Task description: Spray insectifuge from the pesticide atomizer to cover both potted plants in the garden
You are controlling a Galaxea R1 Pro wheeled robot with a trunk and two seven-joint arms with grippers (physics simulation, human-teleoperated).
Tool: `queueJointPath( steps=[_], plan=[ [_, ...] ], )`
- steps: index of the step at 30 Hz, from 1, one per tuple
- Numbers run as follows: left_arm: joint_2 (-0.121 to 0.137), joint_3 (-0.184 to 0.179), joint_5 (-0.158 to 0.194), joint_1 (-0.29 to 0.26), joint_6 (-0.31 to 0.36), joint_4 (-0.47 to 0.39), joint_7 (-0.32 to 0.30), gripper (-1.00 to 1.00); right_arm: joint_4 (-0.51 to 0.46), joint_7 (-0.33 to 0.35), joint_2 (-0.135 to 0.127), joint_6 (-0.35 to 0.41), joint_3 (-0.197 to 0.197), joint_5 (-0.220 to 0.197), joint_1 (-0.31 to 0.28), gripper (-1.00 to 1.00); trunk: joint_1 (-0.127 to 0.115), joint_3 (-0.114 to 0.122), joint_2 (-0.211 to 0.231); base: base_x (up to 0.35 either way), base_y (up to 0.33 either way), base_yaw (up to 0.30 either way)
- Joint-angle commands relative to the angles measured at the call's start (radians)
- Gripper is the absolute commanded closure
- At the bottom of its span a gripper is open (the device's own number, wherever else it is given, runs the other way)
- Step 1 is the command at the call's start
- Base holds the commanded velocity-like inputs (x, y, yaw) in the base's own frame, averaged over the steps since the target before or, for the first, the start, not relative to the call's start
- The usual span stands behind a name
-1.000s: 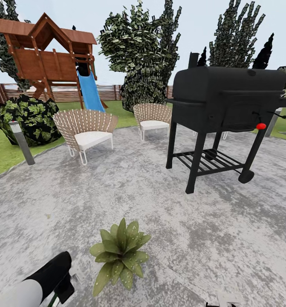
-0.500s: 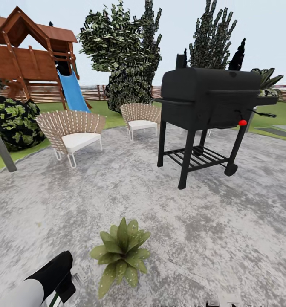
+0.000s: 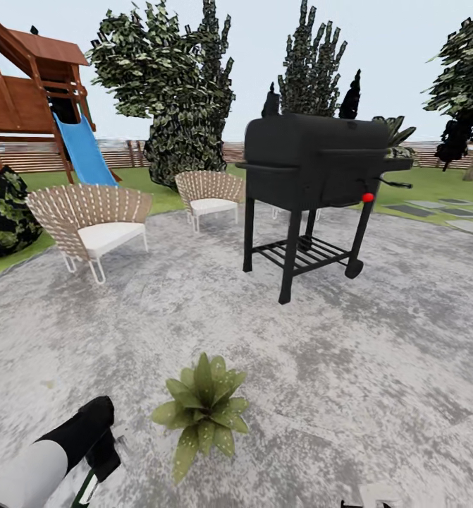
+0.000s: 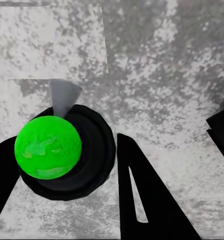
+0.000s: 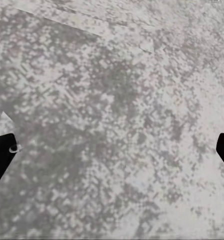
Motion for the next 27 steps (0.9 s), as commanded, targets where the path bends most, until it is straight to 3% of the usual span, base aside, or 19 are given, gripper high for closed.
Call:
queueJointPath(
  steps=[1,2,8,11,13,17,27],
  plan=[
    [-0.003,-0.004,-0.053,-0.02,0.002,-0.002,-0.027,1.0,0.002,-0.005,0.0,-0.004,-0.007,0.011,-0.001,-1.0,0.0,-0.001,0.0,0.212,0.26,-0.029],
    [-0.008,-0.004,-0.096,-0.038,0.002,-0.003,-0.058,1.0,0.003,-0.005,0.0,-0.004,-0.007,0.011,-0.001,-1.0,0.0,-0.001,0.0,0.23,0.171,-0.012],
    [-0.006,-0.006,-0.237,-0.105,-0.003,-0.036,-0.217,1.0,0.004,-0.005,-0.001,-0.005,-0.006,0.014,-0.001,-1.0,0.0,-0.001,0.0,0.081,0.038,-0.003],
    [-0.002,-0.015,-0.333,-0.113,-0.004,-0.125,-0.369,1.0,0.004,-0.005,-0.001,-0.005,-0.006,0.014,-0.001,-1.0,0.0,-0.001,0.0,0.002,0.001,0.0],
    [-0.008,-0.019,-0.389,-0.114,-0.005,-0.156,-0.43,1.0,0.004,-0.005,-0.001,-0.005,-0.006,0.013,-0.001,-1.0,0.0,-0.001,0.0,0.0,0.0,0.0],
    [-0.01,-0.018,-0.415,-0.104,-0.005,-0.164,-0.455,1.0,0.002,-0.005,0.003,-0.005,-0.007,0.01,-0.001,-1.0,0.0,-0.001,0.0,0.0,0.0,-0.003],
    [-0.014,-0.014,-0.416,-0.101,0.003,-0.168,-0.455,1.0,0.003,-0.003,0.004,-0.005,-0.008,0.009,-0.001,-1.0,0.0,-0.001,0.0,-0.07,0.067,-0.225]
  ],
)
